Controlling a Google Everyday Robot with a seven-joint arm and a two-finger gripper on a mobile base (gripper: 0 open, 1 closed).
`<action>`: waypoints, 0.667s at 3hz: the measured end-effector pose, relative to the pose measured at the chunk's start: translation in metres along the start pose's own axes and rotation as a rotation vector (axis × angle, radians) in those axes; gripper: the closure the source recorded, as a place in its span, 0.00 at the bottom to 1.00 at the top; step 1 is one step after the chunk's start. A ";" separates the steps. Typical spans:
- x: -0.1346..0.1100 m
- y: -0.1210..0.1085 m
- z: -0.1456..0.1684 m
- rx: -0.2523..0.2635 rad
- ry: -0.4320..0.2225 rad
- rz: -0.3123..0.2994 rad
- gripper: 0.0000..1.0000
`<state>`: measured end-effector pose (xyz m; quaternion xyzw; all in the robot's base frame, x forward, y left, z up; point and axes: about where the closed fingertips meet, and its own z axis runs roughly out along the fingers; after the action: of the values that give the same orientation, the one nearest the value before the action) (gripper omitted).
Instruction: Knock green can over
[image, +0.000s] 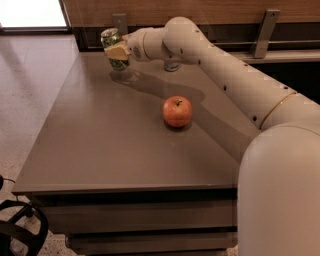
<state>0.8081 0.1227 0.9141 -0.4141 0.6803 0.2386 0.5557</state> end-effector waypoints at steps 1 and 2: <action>-0.008 -0.007 -0.023 0.004 0.073 -0.057 1.00; -0.013 -0.009 -0.036 0.005 0.165 -0.115 1.00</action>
Offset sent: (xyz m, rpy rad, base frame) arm -0.0172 -0.0515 0.0358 -0.3720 0.0046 -0.0051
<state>0.7960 0.0932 0.9370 -0.4694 0.6994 0.1697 0.5116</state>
